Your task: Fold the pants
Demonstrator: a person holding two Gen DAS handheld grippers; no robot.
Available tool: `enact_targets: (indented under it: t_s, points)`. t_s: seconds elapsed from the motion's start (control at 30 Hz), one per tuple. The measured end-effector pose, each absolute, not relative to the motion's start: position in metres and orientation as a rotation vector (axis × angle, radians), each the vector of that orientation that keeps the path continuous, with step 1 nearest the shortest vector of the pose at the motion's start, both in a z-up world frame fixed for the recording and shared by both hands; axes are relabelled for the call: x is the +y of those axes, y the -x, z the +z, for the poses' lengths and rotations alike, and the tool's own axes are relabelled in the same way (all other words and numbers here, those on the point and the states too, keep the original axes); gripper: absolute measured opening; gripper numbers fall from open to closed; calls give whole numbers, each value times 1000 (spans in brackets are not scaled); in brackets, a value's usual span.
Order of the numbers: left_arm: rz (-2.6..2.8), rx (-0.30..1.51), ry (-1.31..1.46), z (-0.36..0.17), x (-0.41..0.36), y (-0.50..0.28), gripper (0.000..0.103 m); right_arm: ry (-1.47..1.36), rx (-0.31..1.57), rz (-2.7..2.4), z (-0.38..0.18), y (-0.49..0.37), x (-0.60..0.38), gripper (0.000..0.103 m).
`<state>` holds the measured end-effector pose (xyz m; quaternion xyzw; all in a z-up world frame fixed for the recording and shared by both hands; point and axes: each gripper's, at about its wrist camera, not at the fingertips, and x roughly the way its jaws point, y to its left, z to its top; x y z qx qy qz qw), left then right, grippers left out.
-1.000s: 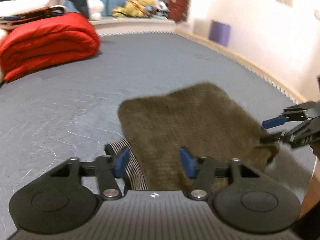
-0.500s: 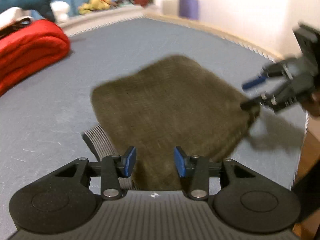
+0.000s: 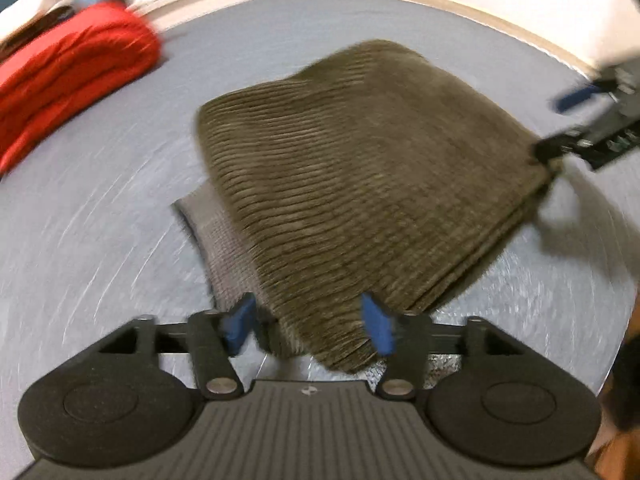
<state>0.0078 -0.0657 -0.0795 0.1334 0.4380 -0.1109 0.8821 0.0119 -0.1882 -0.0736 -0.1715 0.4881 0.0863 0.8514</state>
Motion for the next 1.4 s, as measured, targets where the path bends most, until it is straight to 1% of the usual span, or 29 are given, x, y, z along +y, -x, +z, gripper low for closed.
enact_targets:
  t_s: [0.03,0.07,0.1,0.13,0.23,0.33,0.43,0.57,0.6,0.63,0.77,0.93,1.17,1.4]
  points:
    - [-196,934,-243,-73,-62,-7,82,345,1018,136,-66,-11,-187,91]
    - [-172,936,-206,-63,-60,-3,82,311,998,98,-56,-7,-186,93]
    - [-163,912,-173,-51,-57,4,85,258,967,87,-42,-1,-187,99]
    - [-152,881,-150,-42,-56,11,90,206,934,90,-30,6,-187,102]
    - [-40,780,-79,-17,-55,44,91,101,828,61,0,32,-188,102]
    - [-52,749,6,-10,-62,63,91,17,752,8,11,58,-190,102]
    - [-40,724,50,-18,-69,67,91,-1,722,-29,2,77,-189,102]
    - [14,762,51,-34,-77,57,91,73,698,-41,-26,81,-181,102]
    - [21,764,36,-36,-77,55,95,98,709,-43,-35,78,-178,102]
    - [27,762,22,-38,-79,52,103,103,740,-65,-43,75,-175,102]
    - [73,789,23,-42,-77,42,103,12,807,-26,-48,61,-175,102]
    - [88,818,63,-49,-76,41,103,-5,805,-19,-41,53,-163,102]
    - [112,854,58,-66,-77,30,103,37,825,-12,-55,41,-156,102]
    - [108,854,73,-65,-81,29,103,42,838,0,-59,40,-153,102]
